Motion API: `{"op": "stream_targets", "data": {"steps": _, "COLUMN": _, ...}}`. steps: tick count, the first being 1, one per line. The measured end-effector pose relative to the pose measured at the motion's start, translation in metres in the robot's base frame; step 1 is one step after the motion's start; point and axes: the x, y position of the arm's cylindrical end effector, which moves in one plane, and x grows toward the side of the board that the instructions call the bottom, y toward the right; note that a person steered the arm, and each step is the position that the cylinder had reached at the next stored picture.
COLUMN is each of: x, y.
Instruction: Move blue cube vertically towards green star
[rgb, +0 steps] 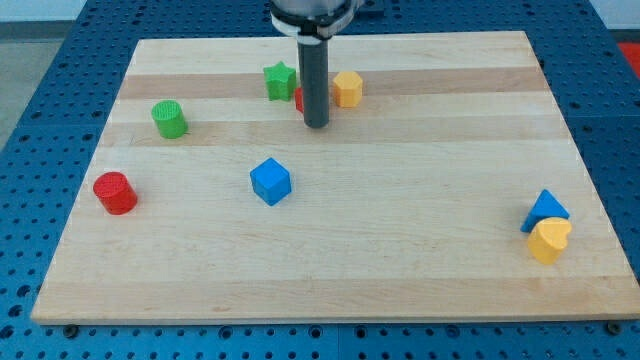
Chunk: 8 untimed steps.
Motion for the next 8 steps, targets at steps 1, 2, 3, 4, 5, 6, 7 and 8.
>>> {"op": "stream_targets", "data": {"steps": 1, "x": -0.014, "y": 0.000}}
{"op": "stream_targets", "data": {"steps": 2, "x": -0.017, "y": 0.000}}
{"op": "stream_targets", "data": {"steps": 3, "x": 0.016, "y": 0.004}}
{"op": "stream_targets", "data": {"steps": 4, "x": 0.098, "y": 0.013}}
{"op": "stream_targets", "data": {"steps": 5, "x": 0.116, "y": 0.013}}
{"op": "stream_targets", "data": {"steps": 6, "x": 0.132, "y": 0.011}}
{"op": "stream_targets", "data": {"steps": 7, "x": 0.149, "y": -0.030}}
{"op": "stream_targets", "data": {"steps": 8, "x": 0.149, "y": -0.040}}
